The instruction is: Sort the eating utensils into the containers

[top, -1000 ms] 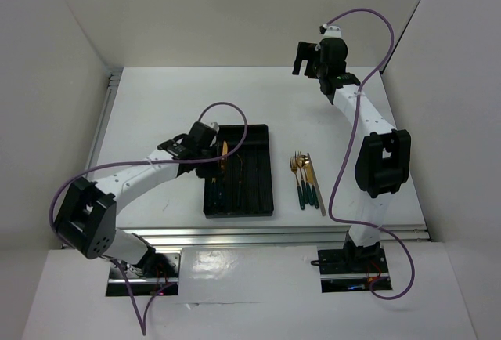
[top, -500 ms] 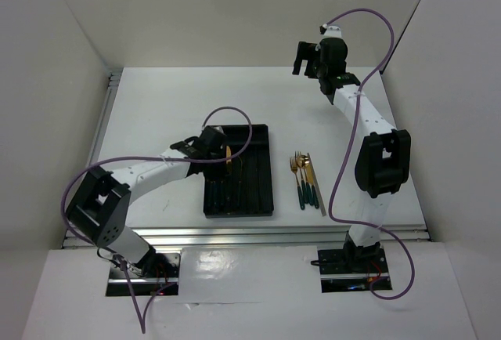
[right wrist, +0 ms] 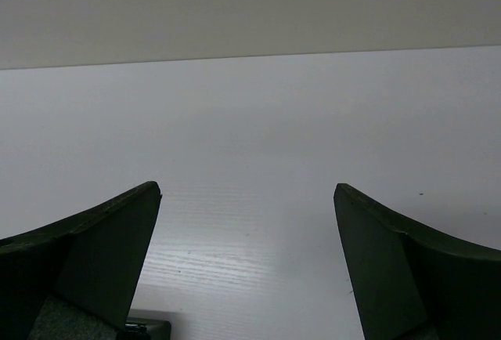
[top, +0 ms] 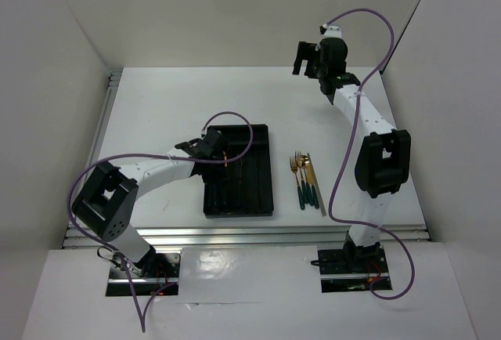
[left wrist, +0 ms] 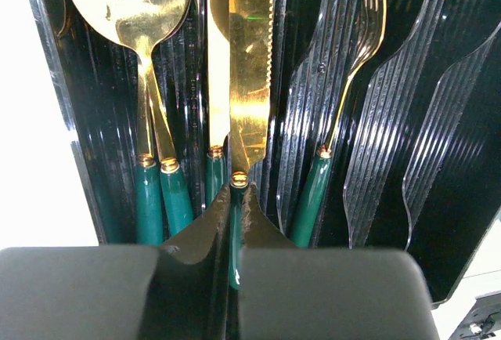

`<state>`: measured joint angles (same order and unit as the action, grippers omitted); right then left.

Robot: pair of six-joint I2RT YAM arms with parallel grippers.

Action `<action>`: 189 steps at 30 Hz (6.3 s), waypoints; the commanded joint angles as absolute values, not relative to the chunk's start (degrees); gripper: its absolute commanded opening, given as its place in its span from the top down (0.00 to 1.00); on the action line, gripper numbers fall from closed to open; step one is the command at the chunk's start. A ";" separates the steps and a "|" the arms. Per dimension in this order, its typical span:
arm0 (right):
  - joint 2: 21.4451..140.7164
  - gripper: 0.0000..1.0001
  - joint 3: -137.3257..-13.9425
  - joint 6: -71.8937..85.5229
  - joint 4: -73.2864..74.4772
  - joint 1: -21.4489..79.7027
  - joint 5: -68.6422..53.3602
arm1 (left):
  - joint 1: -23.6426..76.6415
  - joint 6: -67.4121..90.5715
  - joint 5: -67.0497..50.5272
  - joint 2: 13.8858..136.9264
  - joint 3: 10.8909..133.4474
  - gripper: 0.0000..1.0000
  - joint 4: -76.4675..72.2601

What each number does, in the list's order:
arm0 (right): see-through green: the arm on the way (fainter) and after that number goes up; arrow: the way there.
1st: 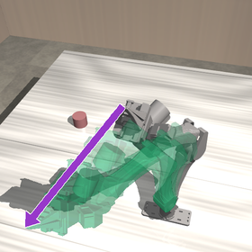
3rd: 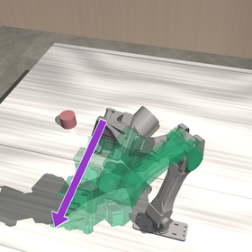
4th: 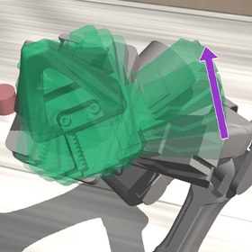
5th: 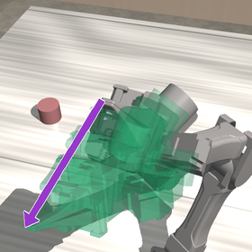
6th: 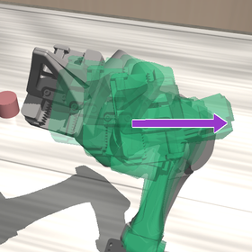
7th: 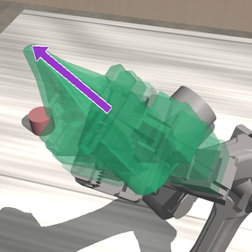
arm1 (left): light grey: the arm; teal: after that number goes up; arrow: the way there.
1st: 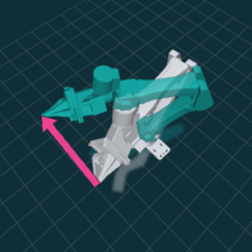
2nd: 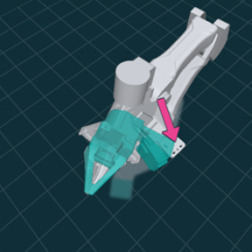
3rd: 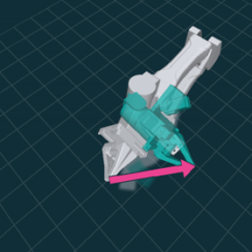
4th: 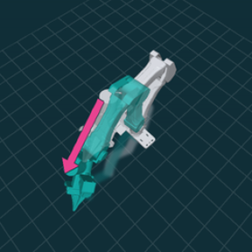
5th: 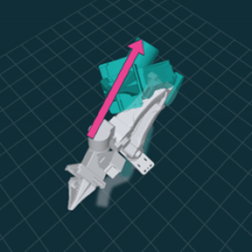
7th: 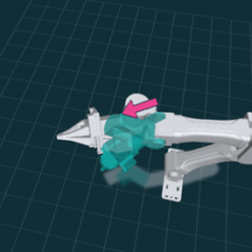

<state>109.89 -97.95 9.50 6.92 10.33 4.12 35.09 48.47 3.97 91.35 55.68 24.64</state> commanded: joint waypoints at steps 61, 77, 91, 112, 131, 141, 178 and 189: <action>103.89 0.00 -100.02 11.95 6.06 10.20 -8.17 | 21.71 36.91 5.54 59.24 38.50 0.06 14.95; 95.90 0.01 -79.82 21.18 15.64 10.20 -4.49 | 21.71 35.86 2.37 58.18 34.80 0.00 8.79; 72.87 0.00 -53.09 26.80 0.00 10.20 -1.32 | 21.71 34.80 3.86 54.42 31.64 0.01 5.89; 68.30 0.00 -50.45 27.86 7.29 10.20 3.51 | 21.71 36.21 5.35 56.95 31.64 0.00 4.75; 74.52 0.35 -47.11 30.23 17.48 13.53 2.36 | 21.71 35.07 9.76 49.31 26.02 0.00 5.71; 78.04 0.45 -49.04 32.70 22.50 22.23 10.81 | 21.71 35.07 10.37 49.83 26.02 0.00 5.71; 87.80 0.60 -45.70 34.54 22.15 27.69 10.02 | 21.71 34.54 9.84 53.17 26.02 0.00 5.71; 93.07 0.69 -47.37 35.15 22.68 29.44 12.56 | 21.71 34.54 9.84 53.17 26.02 0.00 5.71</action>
<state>89.91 -46.81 33.87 21.63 28.32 10.87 22.13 35.90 9.34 53.17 26.13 7.29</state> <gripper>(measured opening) 0.327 0.999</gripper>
